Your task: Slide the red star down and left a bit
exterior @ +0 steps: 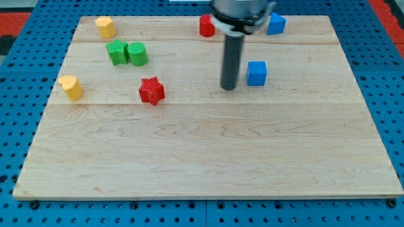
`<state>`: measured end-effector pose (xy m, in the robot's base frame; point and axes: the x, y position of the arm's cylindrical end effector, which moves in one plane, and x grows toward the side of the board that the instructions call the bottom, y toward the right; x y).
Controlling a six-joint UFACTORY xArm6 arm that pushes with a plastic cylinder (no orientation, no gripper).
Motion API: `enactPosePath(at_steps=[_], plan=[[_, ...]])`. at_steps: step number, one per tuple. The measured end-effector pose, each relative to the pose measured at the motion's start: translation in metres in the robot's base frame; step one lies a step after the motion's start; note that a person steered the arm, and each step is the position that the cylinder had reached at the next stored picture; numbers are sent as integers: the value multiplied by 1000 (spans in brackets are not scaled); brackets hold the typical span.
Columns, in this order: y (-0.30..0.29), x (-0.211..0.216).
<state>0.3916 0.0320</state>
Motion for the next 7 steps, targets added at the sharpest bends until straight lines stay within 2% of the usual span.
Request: enactPosePath(at_steps=[1,3,5,7], plan=[[15,-22],[132,-18],[52,-32],[-110,-11]])
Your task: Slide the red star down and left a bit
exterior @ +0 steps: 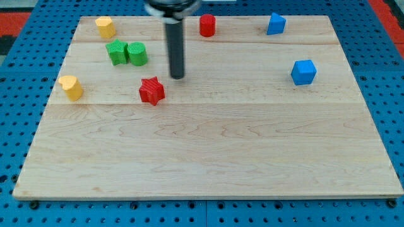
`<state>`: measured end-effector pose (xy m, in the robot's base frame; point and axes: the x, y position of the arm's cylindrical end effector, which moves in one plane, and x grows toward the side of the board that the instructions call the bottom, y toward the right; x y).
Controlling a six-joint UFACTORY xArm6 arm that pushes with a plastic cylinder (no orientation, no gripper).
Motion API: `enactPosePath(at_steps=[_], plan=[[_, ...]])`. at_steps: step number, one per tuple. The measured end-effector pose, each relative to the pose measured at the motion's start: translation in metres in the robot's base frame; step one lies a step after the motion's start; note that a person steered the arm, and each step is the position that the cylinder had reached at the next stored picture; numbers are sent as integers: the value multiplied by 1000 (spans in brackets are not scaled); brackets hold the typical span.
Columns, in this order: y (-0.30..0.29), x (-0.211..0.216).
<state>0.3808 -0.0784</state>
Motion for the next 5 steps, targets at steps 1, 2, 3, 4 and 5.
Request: enactPosePath(at_steps=[1,2,3,4,5], plan=[[-19,35],[-16,40],[-16,40],[-16,75],[-21,111]])
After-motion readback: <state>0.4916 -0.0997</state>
